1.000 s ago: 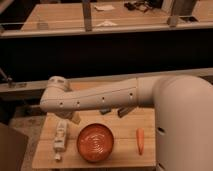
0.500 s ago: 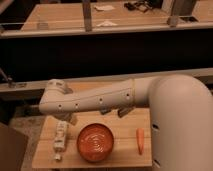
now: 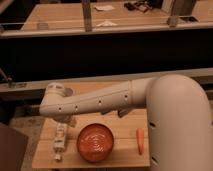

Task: Place the bottle in the ceramic bowl

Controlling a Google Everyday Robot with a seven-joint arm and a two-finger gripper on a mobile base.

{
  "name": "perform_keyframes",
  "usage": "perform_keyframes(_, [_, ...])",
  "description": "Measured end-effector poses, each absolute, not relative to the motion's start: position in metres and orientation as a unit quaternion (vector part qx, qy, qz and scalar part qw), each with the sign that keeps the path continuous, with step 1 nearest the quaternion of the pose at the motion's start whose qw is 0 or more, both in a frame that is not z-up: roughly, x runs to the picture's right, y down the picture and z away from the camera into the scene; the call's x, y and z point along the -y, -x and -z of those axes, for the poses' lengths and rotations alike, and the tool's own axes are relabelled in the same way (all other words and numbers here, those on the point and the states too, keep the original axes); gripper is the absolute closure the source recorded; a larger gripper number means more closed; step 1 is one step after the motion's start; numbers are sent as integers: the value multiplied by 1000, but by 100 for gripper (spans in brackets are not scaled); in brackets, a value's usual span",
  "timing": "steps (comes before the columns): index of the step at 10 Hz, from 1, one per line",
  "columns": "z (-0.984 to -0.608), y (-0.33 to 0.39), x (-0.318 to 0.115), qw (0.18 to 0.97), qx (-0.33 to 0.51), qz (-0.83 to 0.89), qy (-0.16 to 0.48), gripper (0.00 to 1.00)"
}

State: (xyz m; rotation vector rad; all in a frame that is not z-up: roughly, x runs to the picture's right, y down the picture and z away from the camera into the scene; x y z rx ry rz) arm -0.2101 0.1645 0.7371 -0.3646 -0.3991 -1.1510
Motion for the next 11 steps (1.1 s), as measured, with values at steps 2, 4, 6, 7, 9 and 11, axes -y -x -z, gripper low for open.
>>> perform_keyframes(2, [-739,213,-171,799,192,545,167,33])
perform_keyframes(4, [-744,216,-180,794,197,552,163,33])
perform_keyframes(6, [-748,218,-186,790,200,557,159,33])
perform_keyframes(7, [-749,220,-190,787,203,561,157,33])
perform_keyframes(9, [-753,226,-200,776,212,574,154,27])
perform_keyframes(11, [-755,227,-206,771,215,579,153,27])
